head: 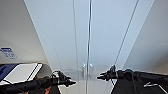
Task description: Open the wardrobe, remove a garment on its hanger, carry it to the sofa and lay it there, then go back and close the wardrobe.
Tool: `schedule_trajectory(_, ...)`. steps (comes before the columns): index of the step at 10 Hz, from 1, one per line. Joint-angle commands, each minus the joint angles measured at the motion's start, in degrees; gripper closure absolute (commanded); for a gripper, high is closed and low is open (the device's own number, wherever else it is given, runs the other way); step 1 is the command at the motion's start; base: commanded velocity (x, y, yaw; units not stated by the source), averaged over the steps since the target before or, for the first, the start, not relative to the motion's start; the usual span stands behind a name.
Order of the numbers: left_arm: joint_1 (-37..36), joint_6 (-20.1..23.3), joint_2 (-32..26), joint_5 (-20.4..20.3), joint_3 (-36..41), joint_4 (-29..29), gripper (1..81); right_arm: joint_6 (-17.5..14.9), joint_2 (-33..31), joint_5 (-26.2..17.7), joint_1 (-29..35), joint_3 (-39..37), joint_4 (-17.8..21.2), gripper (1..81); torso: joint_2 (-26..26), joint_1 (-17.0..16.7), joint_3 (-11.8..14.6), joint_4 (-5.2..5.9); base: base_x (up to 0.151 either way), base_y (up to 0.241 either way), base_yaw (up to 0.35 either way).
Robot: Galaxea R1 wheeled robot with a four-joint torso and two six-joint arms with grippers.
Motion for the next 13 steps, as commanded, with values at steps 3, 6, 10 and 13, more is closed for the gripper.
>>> schedule_trajectory(3,-9.7,-1.5,3.1,1.8,-3.3,-0.5,1.0,0.3,6.3,-1.1,11.9,-7.3,0.7,1.0,0.0,0.0,0.0,0.00,0.000,0.000,0.000)
schedule_trajectory(6,-9.6,-2.2,5.2,-0.5,-5.1,-0.6,1.0,0.3,9.8,3.2,11.8,-9.7,0.5,1.0,0.0,0.0,0.0,0.00,0.000,0.000,0.000)
schedule_trajectory(10,-9.5,-3.2,7.5,-2.2,-6.9,-0.5,1.0,0.6,13.5,5.0,10.9,-16.3,0.6,1.0,0.0,0.1,-0.1,0.00,0.000,0.000,0.000)
schedule_trajectory(13,-9.5,-3.2,9.2,-2.2,-8.3,-0.5,1.0,0.7,15.7,5.8,10.9,-19.0,0.7,1.0,0.1,0.1,-0.1,0.00,0.000,0.000,0.000)
